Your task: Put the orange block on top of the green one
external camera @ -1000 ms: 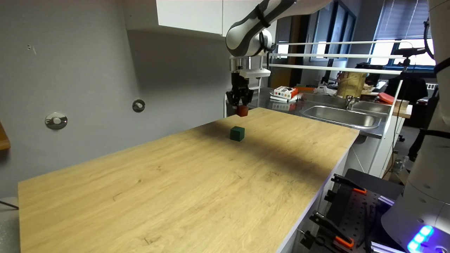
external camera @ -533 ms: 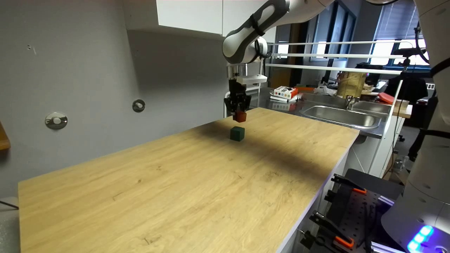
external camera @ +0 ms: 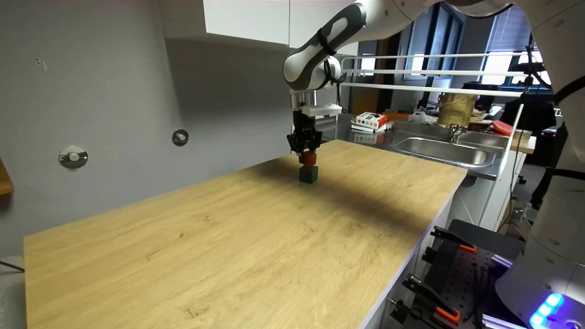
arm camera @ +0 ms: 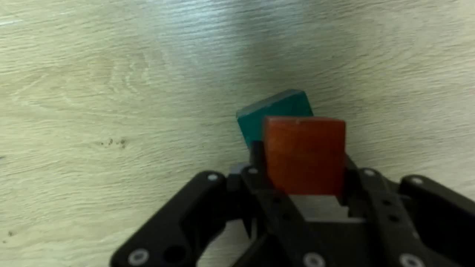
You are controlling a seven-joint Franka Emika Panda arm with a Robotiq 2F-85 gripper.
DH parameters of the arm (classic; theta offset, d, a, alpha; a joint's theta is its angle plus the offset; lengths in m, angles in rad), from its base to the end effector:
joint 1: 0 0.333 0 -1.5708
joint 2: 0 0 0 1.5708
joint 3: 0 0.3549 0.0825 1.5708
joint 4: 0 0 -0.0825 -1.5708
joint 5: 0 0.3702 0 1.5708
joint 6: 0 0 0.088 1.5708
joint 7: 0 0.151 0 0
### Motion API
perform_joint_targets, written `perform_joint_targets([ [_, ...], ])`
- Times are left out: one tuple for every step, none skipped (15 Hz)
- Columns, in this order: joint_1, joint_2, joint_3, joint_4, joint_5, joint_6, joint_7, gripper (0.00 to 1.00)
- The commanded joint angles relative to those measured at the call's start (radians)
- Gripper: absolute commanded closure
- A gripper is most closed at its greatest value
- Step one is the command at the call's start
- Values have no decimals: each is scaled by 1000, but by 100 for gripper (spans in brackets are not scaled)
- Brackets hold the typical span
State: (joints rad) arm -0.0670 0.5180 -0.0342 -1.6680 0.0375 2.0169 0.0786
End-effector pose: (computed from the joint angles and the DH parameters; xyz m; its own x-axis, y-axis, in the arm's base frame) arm 0.6559 -0.0607 0.2907 0.9669 -0.1917 -0.1686 -0.1946 -0.9809 -0.0005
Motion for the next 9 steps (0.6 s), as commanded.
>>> perform_joint_targets([
  [-8, 45, 5, 47, 26, -37, -25, 82],
  [-7, 54, 4, 51, 26, -39, -23, 32],
  [-6, 55, 4, 58, 24, -45, -22, 31],
  [-4, 55, 4, 61, 20, -50, -23, 27],
  [-3, 57, 4, 64, 19, -58, -24, 19],
  [-1, 55, 4, 69, 16, -71, -23, 12],
  [1, 52, 2, 71, 13, -81, -21, 5],
  [4, 46, 1, 70, 9, -89, -18, 0],
  [6, 40, 0, 70, 6, -95, -15, 0],
])
